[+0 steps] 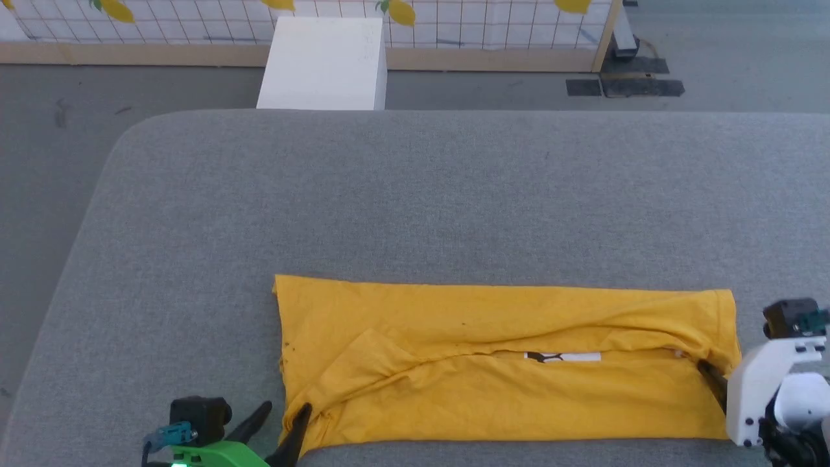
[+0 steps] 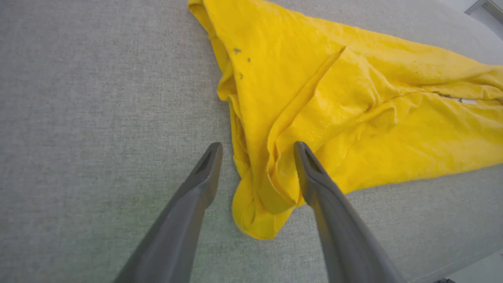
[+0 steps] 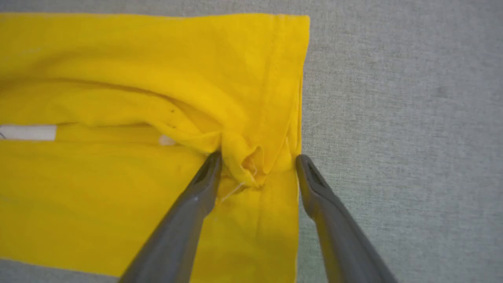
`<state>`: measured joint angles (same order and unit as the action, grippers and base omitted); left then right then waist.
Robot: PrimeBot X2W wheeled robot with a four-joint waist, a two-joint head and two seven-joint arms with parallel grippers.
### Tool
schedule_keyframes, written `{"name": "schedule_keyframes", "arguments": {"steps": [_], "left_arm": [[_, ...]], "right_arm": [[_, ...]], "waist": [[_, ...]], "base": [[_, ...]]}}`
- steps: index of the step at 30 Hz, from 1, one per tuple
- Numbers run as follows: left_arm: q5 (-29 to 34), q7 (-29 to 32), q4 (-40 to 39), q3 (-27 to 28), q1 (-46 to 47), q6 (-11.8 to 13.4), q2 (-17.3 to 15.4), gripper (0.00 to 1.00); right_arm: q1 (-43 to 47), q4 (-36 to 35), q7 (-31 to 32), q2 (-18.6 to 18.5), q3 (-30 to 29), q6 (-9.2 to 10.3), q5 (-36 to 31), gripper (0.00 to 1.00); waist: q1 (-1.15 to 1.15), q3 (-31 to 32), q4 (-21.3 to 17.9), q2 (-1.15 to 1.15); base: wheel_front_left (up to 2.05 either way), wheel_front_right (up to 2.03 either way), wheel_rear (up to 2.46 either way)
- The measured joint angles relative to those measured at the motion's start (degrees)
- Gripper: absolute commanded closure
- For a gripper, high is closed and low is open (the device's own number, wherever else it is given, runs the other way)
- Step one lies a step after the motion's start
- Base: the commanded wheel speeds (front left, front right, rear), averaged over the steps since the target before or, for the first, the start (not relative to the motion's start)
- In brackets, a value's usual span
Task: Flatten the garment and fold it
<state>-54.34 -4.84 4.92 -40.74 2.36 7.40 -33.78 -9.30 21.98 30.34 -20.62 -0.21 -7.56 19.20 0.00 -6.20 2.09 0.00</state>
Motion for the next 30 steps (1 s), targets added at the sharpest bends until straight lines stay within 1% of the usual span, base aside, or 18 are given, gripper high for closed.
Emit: {"name": "schedule_keyframes", "arguments": {"steps": [5,10,13,17,18,22,26,30], "left_arm": [[3.3,-6.4,0.7,1.5,0.2,1.9,1.8,0.0],[7.5,-9.5,1.8,4.7,2.0,4.6,4.8,0.0],[11.7,-9.7,1.3,8.6,3.2,5.8,7.1,0.0],[19.8,-9.9,-0.3,15.6,4.6,6.0,10.9,0.0],[21.5,-9.9,-0.4,17.3,4.7,5.8,12.1,0.0],[26.3,-9.9,0.7,22.5,4.8,3.6,16.1,0.0],[29.8,-9.9,2.6,26.8,5.2,0.9,19.2,0.0],[32.7,-9.9,4.6,29.0,5.8,-1.7,21.4,0.0]], "right_arm": [[6.1,-6.5,-2.4,2.9,-5.1,0.0,-0.1,0.0],[8.9,-12.1,-7.1,6.9,-9.8,0.0,-0.2,0.0],[9.6,-14.3,-10.0,9.8,-12.5,0.0,-0.6,0.0],[9.6,-15.8,-13.1,13.2,-16.2,0.0,-0.9,0.0],[9.5,-15.8,-13.5,13.9,-17.0,0.0,-1.1,0.0],[8.0,-13.8,-13.6,16.0,-20.2,0.0,-1.3,0.0],[4.2,-8.4,-11.0,17.1,-24.0,0.0,-2.4,0.0],[1.0,-2.1,-7.4,17.5,-26.4,0.0,-5.8,0.0]], "waist": [[0.0,2.0,0.3,0.0],[0.0,3.1,0.5,0.0],[0.0,3.5,0.6,0.0],[0.0,3.5,1.0,0.0],[0.0,3.5,1.1,0.0],[0.0,3.5,1.0,0.0],[0.0,3.5,0.5,0.0],[0.0,3.7,0.3,0.0]], "base": [[0.0,0.0,0.0],[0.0,0.0,0.0],[0.0,0.0,0.0],[0.0,0.0,0.0],[0.0,0.0,0.0],[0.0,0.0,0.0],[0.0,0.0,0.0],[0.0,0.0,0.0]]}}
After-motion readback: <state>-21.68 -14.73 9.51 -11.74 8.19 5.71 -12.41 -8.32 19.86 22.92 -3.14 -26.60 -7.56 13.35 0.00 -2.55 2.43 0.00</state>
